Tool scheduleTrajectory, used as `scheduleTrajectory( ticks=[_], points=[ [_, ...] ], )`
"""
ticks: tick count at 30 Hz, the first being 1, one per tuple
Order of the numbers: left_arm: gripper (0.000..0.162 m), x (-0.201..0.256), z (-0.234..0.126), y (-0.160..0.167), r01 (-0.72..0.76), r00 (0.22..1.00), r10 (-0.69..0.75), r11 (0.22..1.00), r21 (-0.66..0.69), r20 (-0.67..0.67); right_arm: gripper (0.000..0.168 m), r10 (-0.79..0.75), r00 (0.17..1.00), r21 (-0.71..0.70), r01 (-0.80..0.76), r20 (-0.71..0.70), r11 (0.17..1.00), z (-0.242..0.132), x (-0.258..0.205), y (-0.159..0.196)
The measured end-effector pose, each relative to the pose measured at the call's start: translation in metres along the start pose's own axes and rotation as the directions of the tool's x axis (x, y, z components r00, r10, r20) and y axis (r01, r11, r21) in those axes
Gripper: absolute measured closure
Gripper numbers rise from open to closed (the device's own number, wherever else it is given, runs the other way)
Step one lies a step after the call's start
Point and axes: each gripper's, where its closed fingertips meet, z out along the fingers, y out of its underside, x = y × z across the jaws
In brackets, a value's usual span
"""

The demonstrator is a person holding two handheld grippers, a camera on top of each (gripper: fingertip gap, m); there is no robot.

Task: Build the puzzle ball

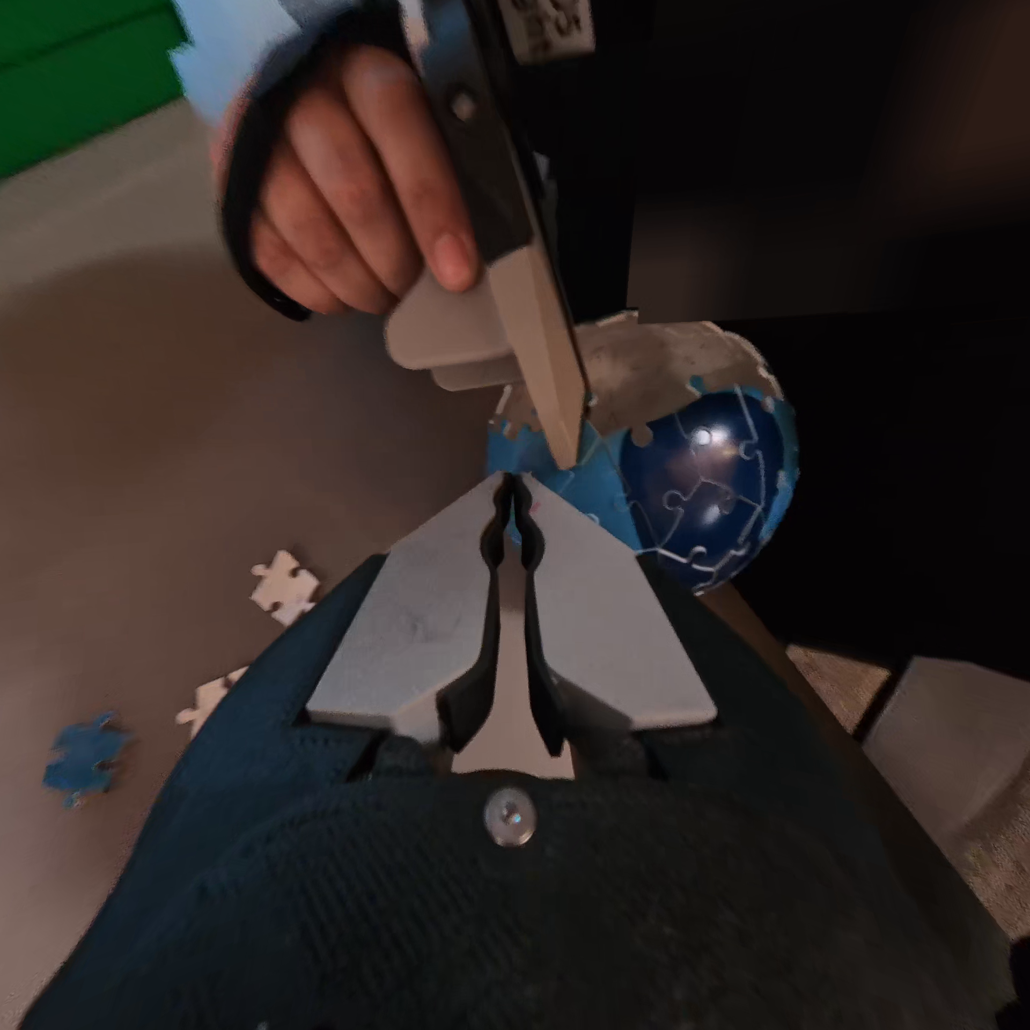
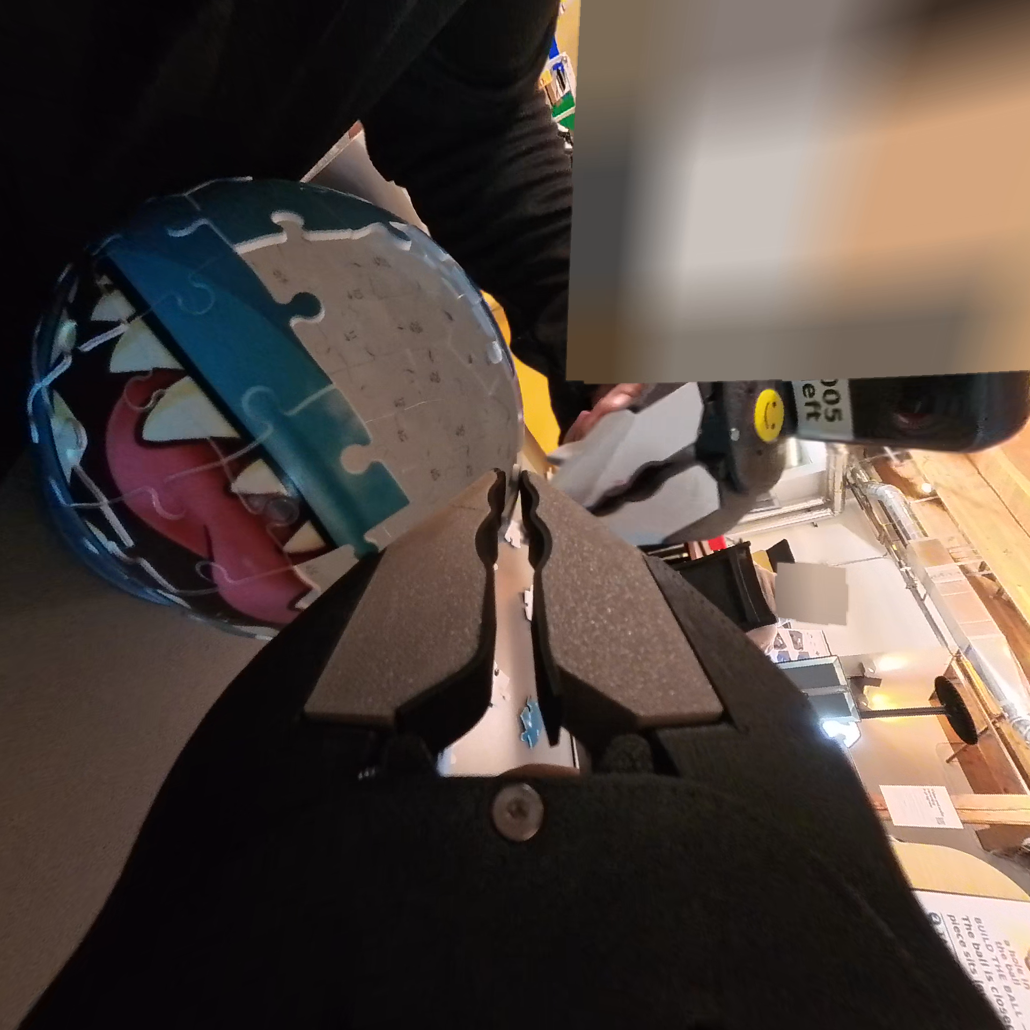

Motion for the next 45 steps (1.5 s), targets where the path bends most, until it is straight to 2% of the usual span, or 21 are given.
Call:
scheduleTrajectory(
  ticks=[3, 9, 14, 20, 24, 28, 35, 38, 45],
  points=[
    [0.162, -0.003, 0.006, 0.008, -0.024, 0.999, 0.026, 0.997, -0.067, 0.024, 0.167, -0.001, 1.0, 0.001, 0.001, 0.0, 1.0, 0.0, 0.0, 0.0],
    [0.162, -0.002, -0.011, -0.011, -0.022, 0.999, 0.021, 0.999, 0.039, 0.03, 0.167, -0.004, 1.0, -0.001, 0.004, -0.001, 1.0, 0.0, 0.0, 0.001],
    [0.162, 0.002, 0.0, 0.0, -0.023, 1.0, 0.023, 0.999, -0.025, 0.012, 0.167, -0.003, 1.0, 0.0, 0.003, 0.0, 1.0, 0.0, 0.0, 0.001],
    [0.162, -0.003, -0.009, -0.009, -0.017, 0.999, 0.016, 0.999, 0.029, 0.034, 0.167, -0.004, 1.0, -0.001, 0.004, -0.001, 1.0, 0.0, 0.0, 0.002],
    [0.162, -0.003, 0.006, 0.006, -0.016, 1.0, 0.018, 0.999, -0.047, 0.026, 0.167, -0.004, 1.0, 0.004, 0.004, 0.0, 1.0, 0.0, 0.0, 0.001],
    [0.162, -0.007, -0.01, -0.006, -0.007, 0.999, 0.007, 1.0, 0.015, 0.045, 0.167, -0.014, 1.0, -0.001, 0.014, -0.004, 1.0, 0.0, 0.0, 0.002],
    [0.162, -0.003, -0.017, -0.003, -0.019, 0.996, 0.018, 1.0, 0.003, 0.088, 0.162, -0.032, 0.999, -0.002, 0.032, 0.004, 0.999, -0.003, -0.001, 0.0],
    [0.162, -0.003, -0.023, -0.003, -0.008, 0.993, 0.005, 1.0, 0.021, 0.116, 0.156, -0.015, 1.0, 0.012, 0.015, -0.007, 1.0, -0.007, 0.003, -0.003],
    [0.162, 0.002, -0.04, -0.003, 0.008, 0.982, -0.021, 0.997, 0.071, 0.19, 0.156, 0.042, 0.999, 0.037, -0.043, 0.007, 0.998, -0.022, 0.006, -0.003]
  ],
)
